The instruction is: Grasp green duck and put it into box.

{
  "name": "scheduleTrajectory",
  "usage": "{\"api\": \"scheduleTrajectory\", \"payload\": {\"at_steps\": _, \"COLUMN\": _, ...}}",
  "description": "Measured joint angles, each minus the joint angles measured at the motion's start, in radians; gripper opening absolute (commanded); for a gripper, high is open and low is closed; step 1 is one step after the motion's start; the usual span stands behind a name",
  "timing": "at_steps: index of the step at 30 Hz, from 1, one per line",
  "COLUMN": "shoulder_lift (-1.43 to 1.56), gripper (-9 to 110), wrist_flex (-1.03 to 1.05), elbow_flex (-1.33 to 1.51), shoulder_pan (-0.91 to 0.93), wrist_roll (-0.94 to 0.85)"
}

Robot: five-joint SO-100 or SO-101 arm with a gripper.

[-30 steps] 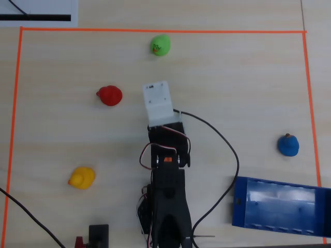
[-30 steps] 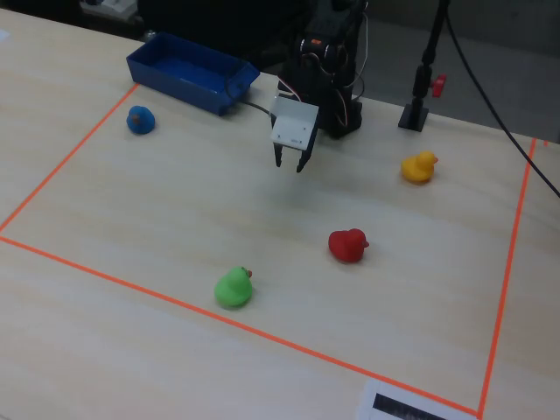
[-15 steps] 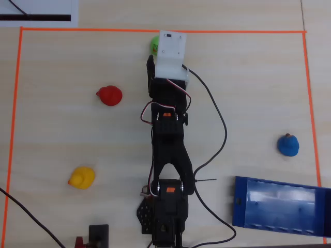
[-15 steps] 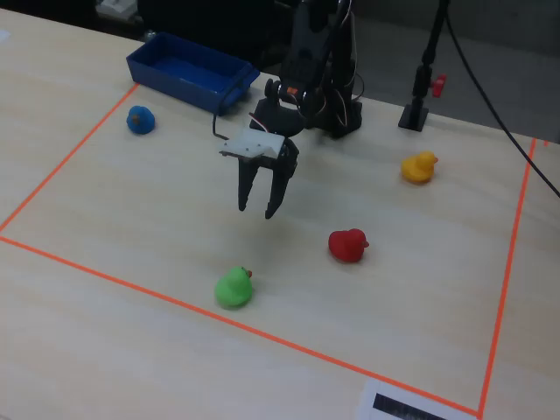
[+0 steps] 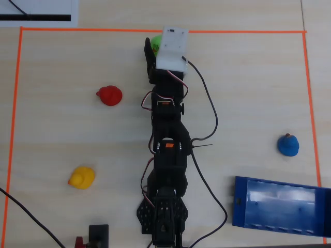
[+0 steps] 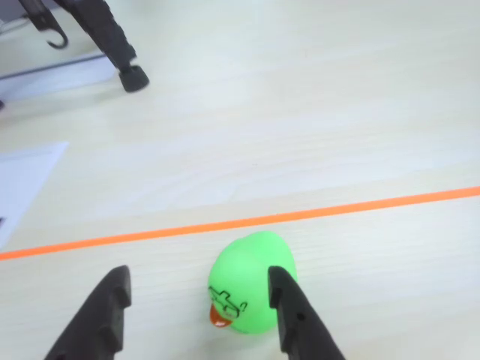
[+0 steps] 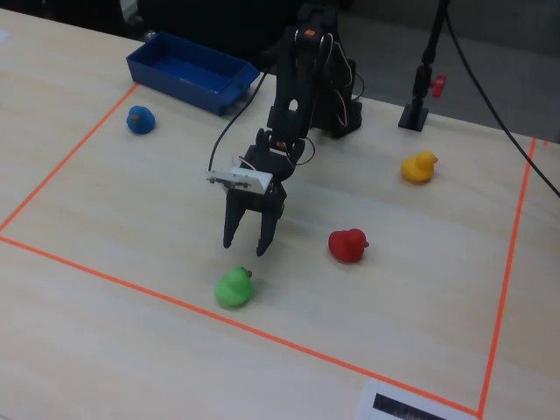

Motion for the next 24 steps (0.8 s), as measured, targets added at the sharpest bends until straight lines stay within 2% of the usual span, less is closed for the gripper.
{"api": "scheduleTrajectory", "payload": {"at_steps": 7, "shoulder_lift": -0.129, "gripper": 33, "wrist_flex": 0.012, "elbow_flex": -0.143, "shoulder_pan": 0.0, "wrist_roll": -0.026}}
{"api": "scheduleTrajectory", "payload": {"at_steps": 24, "shoulder_lift": -0.336, "gripper": 32, "wrist_flex": 0.02, "elbow_flex": -0.264, "shoulder_pan": 0.009, "wrist_roll": -0.087}}
